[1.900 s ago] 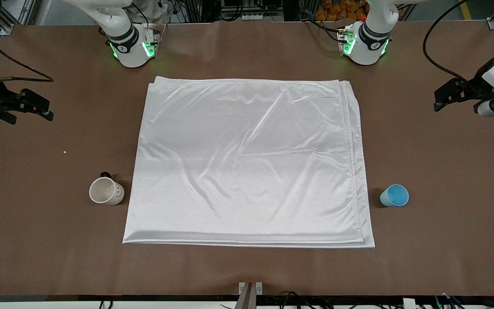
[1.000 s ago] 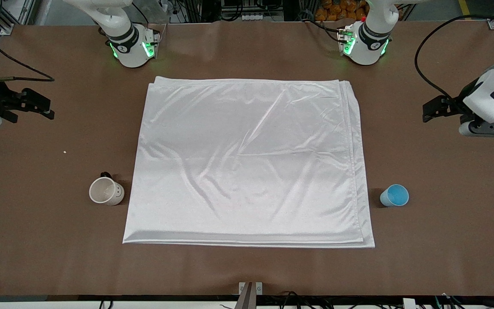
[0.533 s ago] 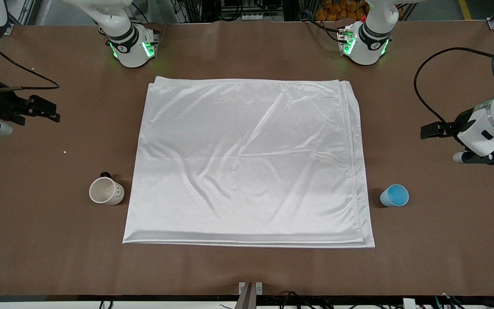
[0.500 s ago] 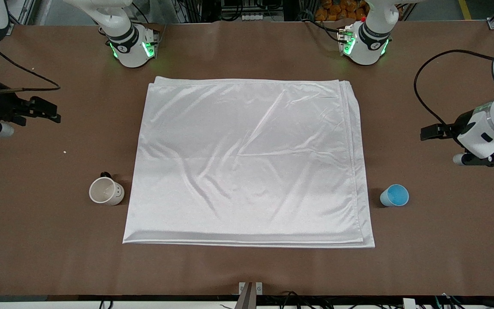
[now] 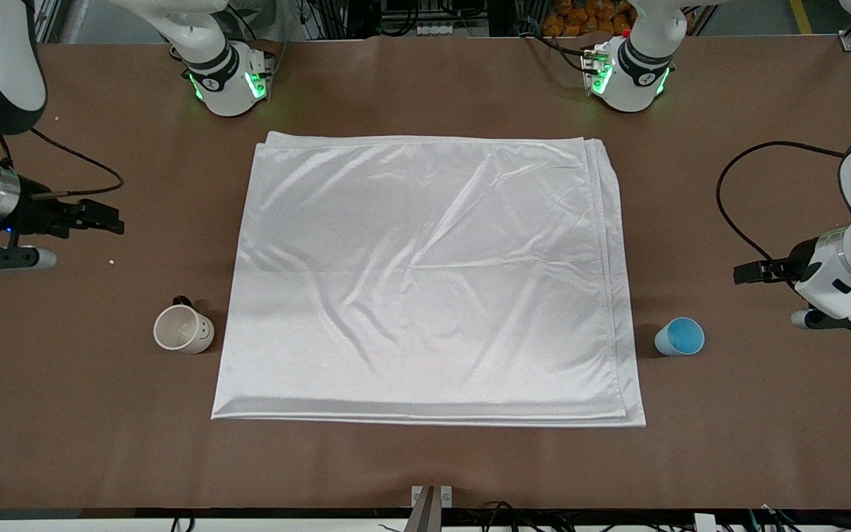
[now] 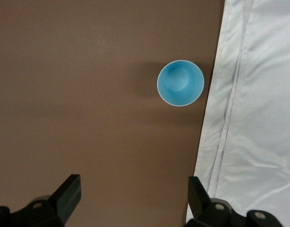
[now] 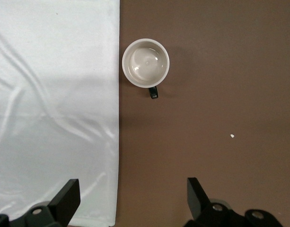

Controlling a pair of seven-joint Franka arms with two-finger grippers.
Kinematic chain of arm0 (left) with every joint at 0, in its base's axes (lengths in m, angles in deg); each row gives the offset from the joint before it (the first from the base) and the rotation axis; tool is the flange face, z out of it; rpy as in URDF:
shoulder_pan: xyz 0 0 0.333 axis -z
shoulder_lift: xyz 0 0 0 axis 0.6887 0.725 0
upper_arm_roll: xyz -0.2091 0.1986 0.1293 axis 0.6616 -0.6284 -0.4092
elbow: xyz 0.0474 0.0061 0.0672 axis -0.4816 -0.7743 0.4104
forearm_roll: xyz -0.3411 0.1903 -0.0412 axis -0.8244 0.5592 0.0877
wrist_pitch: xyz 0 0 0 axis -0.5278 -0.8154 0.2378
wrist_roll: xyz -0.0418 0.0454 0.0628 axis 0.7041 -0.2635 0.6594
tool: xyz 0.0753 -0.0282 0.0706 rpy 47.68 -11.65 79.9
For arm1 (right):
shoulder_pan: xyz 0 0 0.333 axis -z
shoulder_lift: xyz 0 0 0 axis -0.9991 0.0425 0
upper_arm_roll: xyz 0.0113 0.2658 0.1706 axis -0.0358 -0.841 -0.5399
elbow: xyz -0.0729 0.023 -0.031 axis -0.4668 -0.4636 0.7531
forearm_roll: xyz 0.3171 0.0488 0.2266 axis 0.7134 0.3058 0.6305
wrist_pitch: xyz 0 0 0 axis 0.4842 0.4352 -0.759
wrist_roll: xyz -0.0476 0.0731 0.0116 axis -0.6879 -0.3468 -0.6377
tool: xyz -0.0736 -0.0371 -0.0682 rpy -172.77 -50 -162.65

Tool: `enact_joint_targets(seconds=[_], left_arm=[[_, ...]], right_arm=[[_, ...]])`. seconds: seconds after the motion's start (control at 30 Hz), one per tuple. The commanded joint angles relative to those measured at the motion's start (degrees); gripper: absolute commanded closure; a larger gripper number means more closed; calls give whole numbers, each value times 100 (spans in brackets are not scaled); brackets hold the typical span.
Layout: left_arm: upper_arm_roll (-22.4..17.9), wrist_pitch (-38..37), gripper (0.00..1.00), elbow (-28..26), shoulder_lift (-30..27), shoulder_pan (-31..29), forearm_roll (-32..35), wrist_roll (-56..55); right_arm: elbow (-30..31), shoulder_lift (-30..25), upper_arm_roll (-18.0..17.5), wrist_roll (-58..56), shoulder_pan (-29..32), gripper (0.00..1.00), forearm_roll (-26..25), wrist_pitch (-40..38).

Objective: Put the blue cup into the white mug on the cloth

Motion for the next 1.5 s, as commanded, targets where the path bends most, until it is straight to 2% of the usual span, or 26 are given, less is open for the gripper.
enact_joint_targets(seconds=[0.0, 0.4, 0.83, 1.47], left_arm=[[2, 183, 0, 181, 221, -43, 166, -1], [2, 816, 0, 181, 660, -69, 166, 17], [11, 1273, 0, 198, 1126, -96, 139, 26], [55, 2073, 0, 189, 1829, 10, 148, 26]], right_arm=[[691, 11, -53, -13, 61, 0, 22, 790], [1544, 336, -53, -197, 52, 0, 4, 2223], [1948, 925, -53, -434, 61, 0, -4, 3727], [2388, 1303, -53, -628, 61, 1, -127, 4975]])
